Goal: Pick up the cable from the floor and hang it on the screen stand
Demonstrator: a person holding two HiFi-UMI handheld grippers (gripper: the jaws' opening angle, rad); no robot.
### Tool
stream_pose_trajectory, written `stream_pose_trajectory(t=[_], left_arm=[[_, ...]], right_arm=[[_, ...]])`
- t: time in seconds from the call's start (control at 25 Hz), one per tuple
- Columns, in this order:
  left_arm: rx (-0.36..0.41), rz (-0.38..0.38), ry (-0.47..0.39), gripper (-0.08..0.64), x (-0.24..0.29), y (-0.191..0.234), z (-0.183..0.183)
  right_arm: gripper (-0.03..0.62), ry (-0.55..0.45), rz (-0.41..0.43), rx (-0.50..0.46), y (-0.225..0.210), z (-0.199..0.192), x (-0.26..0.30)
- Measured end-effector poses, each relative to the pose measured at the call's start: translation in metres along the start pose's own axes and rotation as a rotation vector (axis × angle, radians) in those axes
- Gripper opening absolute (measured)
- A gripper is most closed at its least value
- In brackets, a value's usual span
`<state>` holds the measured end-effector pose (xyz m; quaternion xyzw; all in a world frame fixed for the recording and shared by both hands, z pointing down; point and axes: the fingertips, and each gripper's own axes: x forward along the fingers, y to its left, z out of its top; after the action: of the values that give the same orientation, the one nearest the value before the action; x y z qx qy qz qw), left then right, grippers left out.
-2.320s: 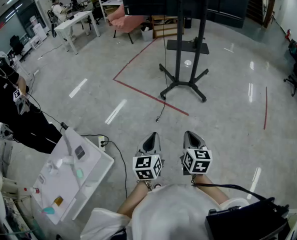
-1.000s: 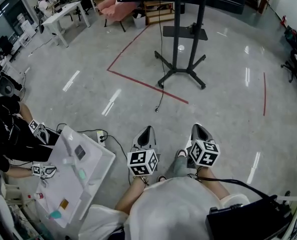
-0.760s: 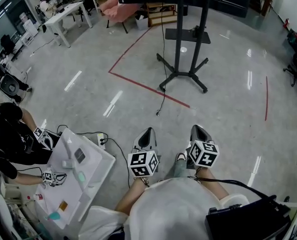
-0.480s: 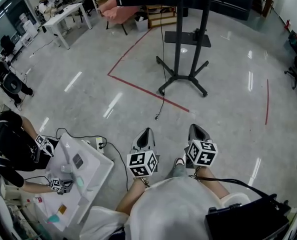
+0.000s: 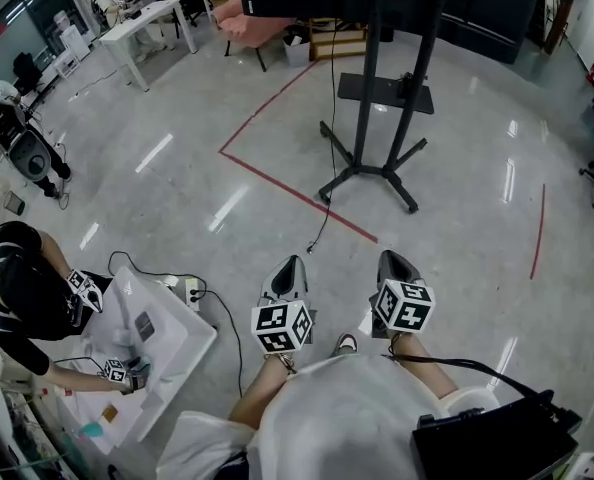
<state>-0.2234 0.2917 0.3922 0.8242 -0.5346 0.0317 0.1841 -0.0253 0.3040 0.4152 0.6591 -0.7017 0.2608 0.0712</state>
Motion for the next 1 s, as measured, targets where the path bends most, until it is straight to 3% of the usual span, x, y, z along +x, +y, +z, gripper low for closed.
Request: stream_pose_trajectory(t=[0.52, 0.72, 1.0], left_arm=[[0.033, 0.081, 0.014, -0.001, 0.082, -0.009, 0.008], [0.033, 0.114, 0.016, 0.0, 0.101, -0.013, 0.009], [0.039, 0.091, 0.032, 0.0, 0.127, -0.016, 0.005]], right_arm=[[0.017, 0.039, -0.006, 0.03, -0.091, 0.032, 0.052], [0.017, 0.041, 0.002, 0.053, -0.11, 0.041, 0.067], [0.017, 0.054, 0.014, 0.071, -0.118, 0.043, 0.091]])
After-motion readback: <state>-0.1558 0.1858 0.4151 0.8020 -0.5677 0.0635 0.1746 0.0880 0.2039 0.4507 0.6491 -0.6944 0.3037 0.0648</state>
